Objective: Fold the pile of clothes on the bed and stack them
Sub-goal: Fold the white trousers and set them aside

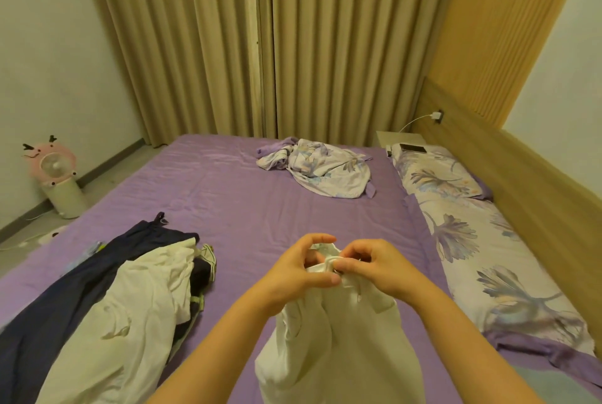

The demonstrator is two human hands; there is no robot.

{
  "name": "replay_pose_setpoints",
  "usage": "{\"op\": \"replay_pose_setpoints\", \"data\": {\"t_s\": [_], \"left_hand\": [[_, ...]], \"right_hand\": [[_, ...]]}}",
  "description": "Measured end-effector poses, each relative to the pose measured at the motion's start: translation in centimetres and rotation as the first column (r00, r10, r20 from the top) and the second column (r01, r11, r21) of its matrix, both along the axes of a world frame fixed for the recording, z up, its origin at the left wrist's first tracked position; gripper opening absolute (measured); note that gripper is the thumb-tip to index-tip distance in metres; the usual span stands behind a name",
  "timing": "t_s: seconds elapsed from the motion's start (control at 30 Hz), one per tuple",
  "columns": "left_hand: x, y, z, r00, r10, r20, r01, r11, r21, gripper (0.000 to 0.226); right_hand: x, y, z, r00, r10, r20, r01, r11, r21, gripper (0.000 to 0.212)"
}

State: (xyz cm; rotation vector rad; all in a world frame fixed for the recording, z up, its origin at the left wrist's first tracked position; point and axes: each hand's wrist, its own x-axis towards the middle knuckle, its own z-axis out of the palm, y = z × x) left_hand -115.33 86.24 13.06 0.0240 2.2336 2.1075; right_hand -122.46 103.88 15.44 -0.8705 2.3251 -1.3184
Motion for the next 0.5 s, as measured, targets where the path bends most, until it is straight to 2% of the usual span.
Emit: {"op": "replay_pose_setpoints", "data": {"t_s": [0.1, 0.27, 0.37, 0.5], "left_hand": [[0.0, -1.1, 0.3, 0.998, -0.066, 0.016, 0.065, 0.997, 0.041, 0.058], [0.0, -2.0, 0.4, 0.992, -0.122, -0.014, 0.123, 0.986, 0.114, 0.059], [0.1, -2.8, 0.5, 0.989, -0.145, -0.024, 0.147, 0.978, 0.150, 0.061], [0.3, -5.2, 0.8, 0.991, -0.131, -0.023, 0.133, 0.985, 0.112, 0.059]], "right_hand": [[0.3, -0.6, -0.2, 0.997, -0.032, 0.065, 0.035, 0.998, -0.052, 0.017], [0.5, -1.2, -0.3, 0.999, -0.034, 0.003, 0.034, 0.999, -0.016, 0.027], [0.5, -0.7, -0.4, 0.992, -0.054, -0.118, 0.065, 0.994, 0.089, 0.049], [0.1, 1.1, -1.1, 0.944, 0.101, -0.315, 0.023, 0.930, 0.366, 0.062]]}}
